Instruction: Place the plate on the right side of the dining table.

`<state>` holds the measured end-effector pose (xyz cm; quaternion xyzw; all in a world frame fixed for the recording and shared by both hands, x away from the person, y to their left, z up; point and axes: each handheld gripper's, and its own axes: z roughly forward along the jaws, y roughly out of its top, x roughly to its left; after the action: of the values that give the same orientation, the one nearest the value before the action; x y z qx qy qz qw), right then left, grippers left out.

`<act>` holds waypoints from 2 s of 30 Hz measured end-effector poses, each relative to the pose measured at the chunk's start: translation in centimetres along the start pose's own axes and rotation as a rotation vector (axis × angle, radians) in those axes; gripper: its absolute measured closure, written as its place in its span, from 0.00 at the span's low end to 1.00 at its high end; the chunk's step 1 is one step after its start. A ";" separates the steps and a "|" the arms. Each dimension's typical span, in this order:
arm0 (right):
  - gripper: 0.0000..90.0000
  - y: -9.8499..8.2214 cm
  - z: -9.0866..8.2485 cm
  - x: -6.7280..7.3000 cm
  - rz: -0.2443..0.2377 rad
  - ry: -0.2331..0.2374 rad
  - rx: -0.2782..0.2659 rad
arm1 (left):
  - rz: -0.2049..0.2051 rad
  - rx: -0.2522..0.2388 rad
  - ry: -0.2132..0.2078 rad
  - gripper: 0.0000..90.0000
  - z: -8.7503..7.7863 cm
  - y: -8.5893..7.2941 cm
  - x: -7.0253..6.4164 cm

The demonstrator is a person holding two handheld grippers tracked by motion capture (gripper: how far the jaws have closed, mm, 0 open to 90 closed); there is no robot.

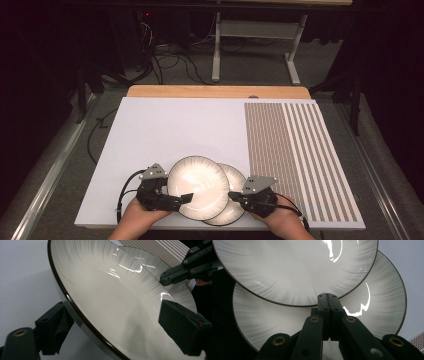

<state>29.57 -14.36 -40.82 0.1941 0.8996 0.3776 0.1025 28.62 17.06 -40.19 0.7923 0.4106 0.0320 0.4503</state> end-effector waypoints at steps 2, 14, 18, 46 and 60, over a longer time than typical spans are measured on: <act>1.00 0.0 0.0 0.0 0.000 0.000 0.000 | -0.007 0.013 0.000 0.22 0.0 0.0 0.0; 1.00 0.0 0.0 0.1 0.011 -0.006 0.002 | -0.049 0.069 -0.014 0.49 -0.5 0.1 0.2; 1.00 0.0 0.0 0.1 0.007 -0.006 0.003 | -0.071 0.071 -0.007 0.53 -0.6 0.1 0.4; 1.00 -0.2 -1.7 -0.3 0.029 -0.018 -0.060 | -0.211 0.000 -0.094 0.74 -1.1 -0.1 1.6; 0.94 -0.7 -3.9 -1.7 0.088 -0.075 -0.133 | -0.226 -0.104 -0.112 0.83 -1.7 0.0 1.6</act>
<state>29.62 -18.00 -38.53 0.2402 0.8587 0.4330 0.1319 28.94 19.35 -39.72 0.7172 0.4692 -0.0421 0.5135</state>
